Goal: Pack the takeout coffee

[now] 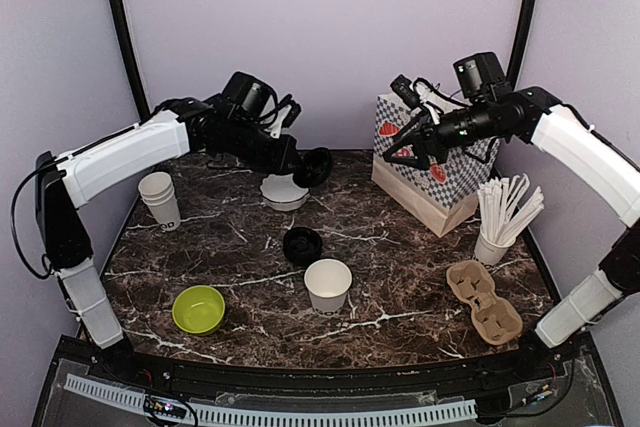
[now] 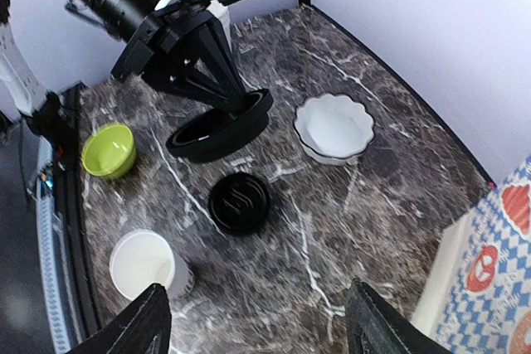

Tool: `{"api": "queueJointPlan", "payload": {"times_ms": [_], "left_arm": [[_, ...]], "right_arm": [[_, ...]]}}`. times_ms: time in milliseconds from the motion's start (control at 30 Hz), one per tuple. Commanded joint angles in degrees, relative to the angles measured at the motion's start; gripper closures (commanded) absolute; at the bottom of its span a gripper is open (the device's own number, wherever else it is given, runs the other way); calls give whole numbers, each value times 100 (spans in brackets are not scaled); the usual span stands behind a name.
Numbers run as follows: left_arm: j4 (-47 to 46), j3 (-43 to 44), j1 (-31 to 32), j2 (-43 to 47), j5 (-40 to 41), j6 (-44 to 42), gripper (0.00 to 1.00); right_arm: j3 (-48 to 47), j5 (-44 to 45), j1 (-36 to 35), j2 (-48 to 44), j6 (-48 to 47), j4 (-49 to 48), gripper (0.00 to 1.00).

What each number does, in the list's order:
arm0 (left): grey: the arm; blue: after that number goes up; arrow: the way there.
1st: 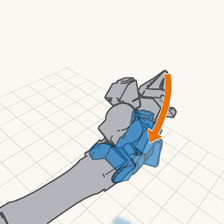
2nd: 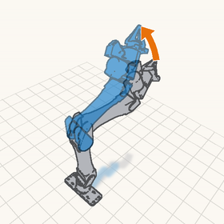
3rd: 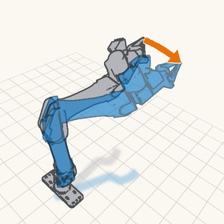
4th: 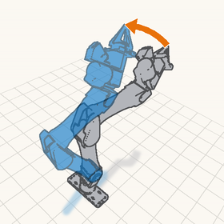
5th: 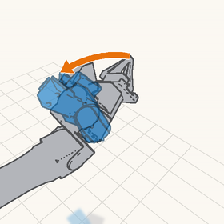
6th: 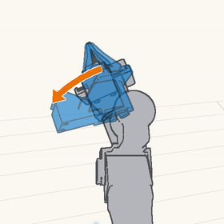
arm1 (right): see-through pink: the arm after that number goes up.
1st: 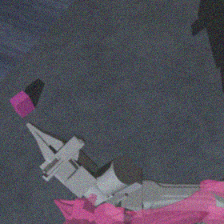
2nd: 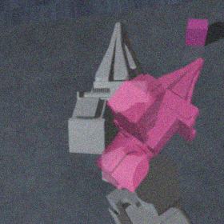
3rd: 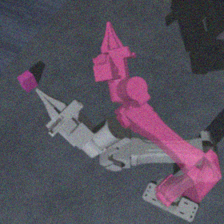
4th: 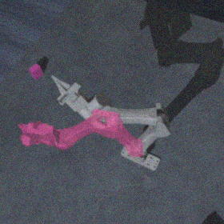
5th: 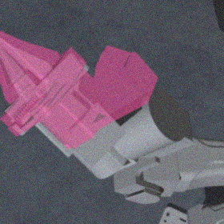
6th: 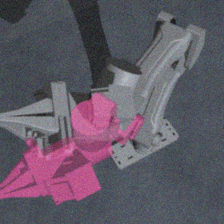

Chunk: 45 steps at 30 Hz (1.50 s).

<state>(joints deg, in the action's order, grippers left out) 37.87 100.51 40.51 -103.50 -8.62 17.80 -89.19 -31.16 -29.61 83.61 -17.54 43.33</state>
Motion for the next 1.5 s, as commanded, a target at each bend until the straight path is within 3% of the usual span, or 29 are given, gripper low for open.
{"api": "queueJointPlan", "payload": {"times_ms": [0,100,267,400,833,1333,1467], "left_arm": [[-2216,-969,-78,899,-1236,241,95],[-3672,-1900,-83,1455,-1384,363,96],[-5545,-2983,-96,1876,-1548,616,97],[-6493,-3532,-102,1905,-1689,895,97],[-7393,-3594,-100,1489,-2190,1435,96],[-7548,-3534,-84,1334,-2376,1525,95],[-7456,-3474,-51,1290,-2389,1462,95]], "right_arm": [[-613,-1243,50,628,1027,-303,25],[-811,-1941,83,914,1514,-501,22],[-581,-3156,51,1145,2855,-1494,3],[-485,-3587,-93,1246,3194,-1818,1],[-196,-3651,-422,1356,4022,-2511,1],[-385,-3872,-531,1611,4583,-2980,5],[-406,-3896,-537,1647,4690,-3057,2]]}}
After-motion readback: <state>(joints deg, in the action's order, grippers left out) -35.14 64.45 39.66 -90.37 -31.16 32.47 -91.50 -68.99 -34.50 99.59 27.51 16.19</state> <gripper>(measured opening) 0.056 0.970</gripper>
